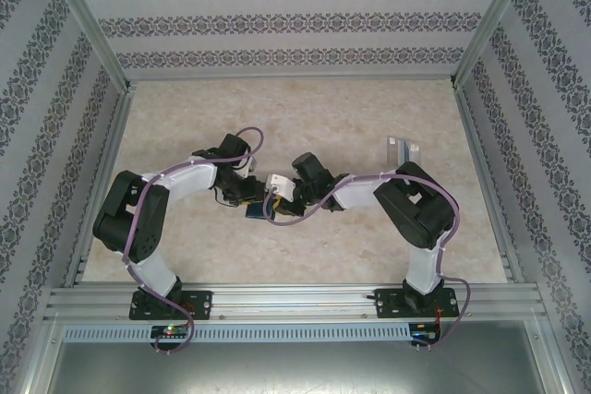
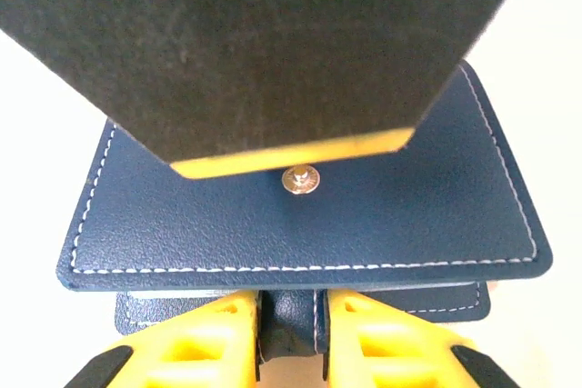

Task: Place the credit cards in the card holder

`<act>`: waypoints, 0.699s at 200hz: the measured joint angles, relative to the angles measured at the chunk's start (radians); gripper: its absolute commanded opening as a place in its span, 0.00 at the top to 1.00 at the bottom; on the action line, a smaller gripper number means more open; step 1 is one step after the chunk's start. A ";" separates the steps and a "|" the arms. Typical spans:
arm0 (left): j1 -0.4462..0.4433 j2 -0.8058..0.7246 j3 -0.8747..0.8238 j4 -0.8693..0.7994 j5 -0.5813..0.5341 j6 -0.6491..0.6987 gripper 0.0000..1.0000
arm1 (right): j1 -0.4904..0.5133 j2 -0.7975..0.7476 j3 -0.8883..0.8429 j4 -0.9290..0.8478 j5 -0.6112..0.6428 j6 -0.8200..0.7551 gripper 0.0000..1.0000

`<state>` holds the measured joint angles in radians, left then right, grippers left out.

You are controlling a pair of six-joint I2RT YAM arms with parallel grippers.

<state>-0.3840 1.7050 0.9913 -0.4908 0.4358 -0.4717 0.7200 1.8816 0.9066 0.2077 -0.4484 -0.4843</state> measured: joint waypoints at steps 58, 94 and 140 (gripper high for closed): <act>0.000 0.039 0.002 0.000 0.001 0.002 0.65 | -0.038 -0.073 -0.274 0.361 -0.005 0.166 0.80; 0.000 0.039 0.002 0.000 -0.004 0.001 0.65 | -0.037 -0.074 -0.335 0.489 -0.006 0.220 0.85; 0.000 0.039 0.000 -0.001 -0.026 0.001 0.63 | -0.041 -0.076 -0.435 0.684 -0.016 0.283 0.84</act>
<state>-0.3840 1.7439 0.9909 -0.4915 0.4103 -0.4709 0.6788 1.8057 0.4717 0.8917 -0.4644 -0.2012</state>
